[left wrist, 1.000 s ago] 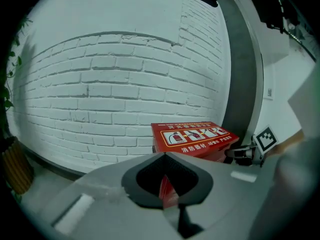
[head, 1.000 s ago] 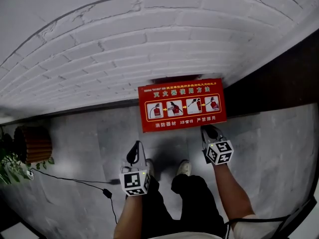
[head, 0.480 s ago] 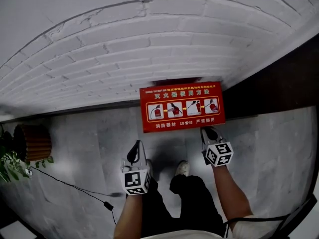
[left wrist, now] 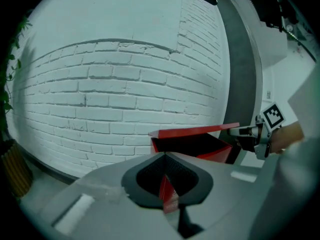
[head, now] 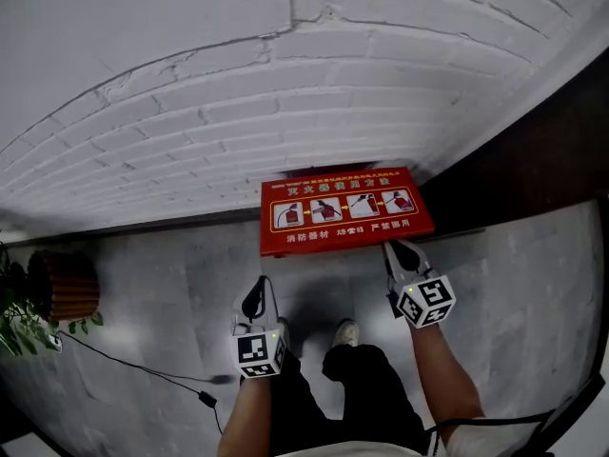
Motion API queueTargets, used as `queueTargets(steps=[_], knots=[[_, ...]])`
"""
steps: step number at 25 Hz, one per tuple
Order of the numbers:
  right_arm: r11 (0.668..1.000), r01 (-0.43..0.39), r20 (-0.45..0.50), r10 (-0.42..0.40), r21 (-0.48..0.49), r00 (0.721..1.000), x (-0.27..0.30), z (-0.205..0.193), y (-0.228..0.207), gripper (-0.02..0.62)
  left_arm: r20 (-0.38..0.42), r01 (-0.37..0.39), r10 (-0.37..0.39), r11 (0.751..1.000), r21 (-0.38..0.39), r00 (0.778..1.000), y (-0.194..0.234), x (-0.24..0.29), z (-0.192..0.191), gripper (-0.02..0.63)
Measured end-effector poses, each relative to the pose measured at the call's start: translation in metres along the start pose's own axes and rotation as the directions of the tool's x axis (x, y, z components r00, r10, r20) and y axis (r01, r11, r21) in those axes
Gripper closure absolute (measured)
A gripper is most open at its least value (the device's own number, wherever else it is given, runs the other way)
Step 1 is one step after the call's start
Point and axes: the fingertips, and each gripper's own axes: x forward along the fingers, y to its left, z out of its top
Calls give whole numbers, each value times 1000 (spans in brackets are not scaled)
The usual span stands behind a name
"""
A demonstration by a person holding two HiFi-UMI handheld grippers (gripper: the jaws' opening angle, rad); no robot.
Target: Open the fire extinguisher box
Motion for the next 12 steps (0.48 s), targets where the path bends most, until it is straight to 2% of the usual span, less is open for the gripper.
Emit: queueTargets(steps=[8,12], knots=[[1000,-16,75,18,-22,997,16,62,-4,594,50,15,-16,1000,6,999,-10,1,29,600],[1000,-11,119,13,-16,993,29,88,-9,594,49,2,-2,1000,0,999,-5,-4,34,600]])
